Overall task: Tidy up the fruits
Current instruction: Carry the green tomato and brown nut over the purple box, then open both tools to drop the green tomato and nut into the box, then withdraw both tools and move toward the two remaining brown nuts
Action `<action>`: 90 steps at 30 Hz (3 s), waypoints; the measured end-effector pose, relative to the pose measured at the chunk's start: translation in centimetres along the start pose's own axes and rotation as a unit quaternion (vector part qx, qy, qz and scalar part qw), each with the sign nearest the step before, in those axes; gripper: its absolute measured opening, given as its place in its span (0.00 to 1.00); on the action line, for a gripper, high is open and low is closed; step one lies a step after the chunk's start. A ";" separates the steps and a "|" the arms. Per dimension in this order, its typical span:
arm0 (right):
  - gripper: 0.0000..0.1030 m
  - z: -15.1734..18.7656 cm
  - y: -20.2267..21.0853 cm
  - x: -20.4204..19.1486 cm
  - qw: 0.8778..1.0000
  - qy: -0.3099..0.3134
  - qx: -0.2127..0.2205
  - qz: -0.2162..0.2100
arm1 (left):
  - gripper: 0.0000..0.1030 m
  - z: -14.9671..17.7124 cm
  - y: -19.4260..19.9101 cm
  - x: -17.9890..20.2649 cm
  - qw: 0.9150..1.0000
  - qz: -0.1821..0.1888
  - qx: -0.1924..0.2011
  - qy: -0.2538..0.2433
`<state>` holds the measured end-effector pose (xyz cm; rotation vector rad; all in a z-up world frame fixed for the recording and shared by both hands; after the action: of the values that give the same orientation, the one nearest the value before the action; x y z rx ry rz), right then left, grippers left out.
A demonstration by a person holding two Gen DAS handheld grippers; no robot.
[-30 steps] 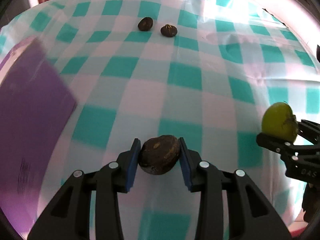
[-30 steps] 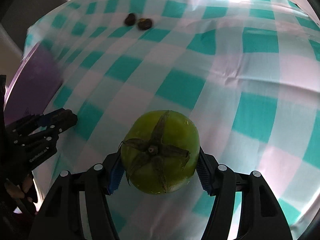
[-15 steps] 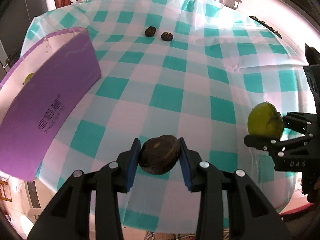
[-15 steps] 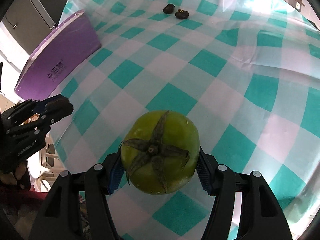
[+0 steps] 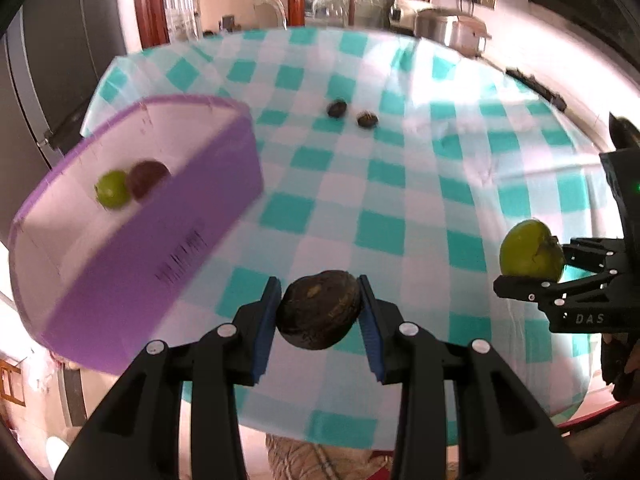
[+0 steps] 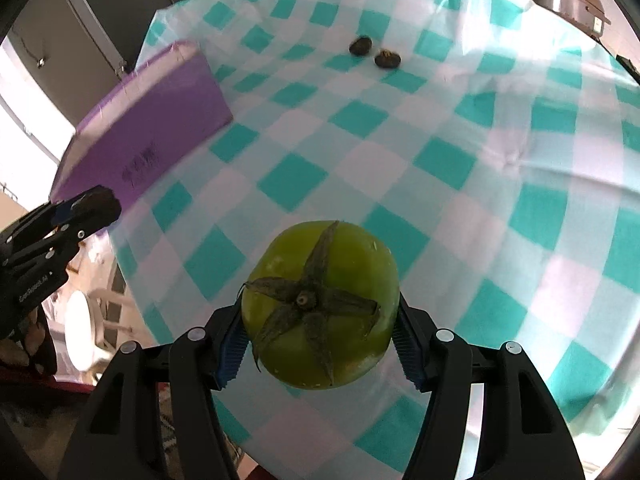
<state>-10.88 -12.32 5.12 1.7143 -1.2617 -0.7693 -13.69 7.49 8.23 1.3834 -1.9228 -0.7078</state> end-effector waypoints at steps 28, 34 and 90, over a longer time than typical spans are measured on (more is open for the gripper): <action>0.60 -16.4 -5.1 -34.1 0.956 0.276 -0.038 -0.094 | 0.38 -8.1 -3.8 -31.9 0.980 -0.057 -0.180 0.062; 0.60 -14.2 -7.8 -38.8 0.911 0.403 -0.084 -0.035 | 0.38 -7.3 -6.3 -33.8 0.963 -0.022 -0.255 0.088; 0.80 -5.7 5.2 -1.7 0.996 -0.027 0.079 -0.035 | 0.91 -7.2 1.8 -2.3 0.991 -0.131 -0.040 0.003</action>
<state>-8.75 -9.77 12.31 1.8852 -1.3345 -0.7784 -8.75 9.89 13.71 1.6014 -1.7058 -0.8934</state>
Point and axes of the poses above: each gripper's, at about its wrist camera, not at the fingertips, and y roughly against the way its jaws point, x to its right, z to its underside, the point moved 4 cm from there along -y, roughly the way its jaws point, and after that the axes turned 14 degrees about z, right-handed, at the moved point
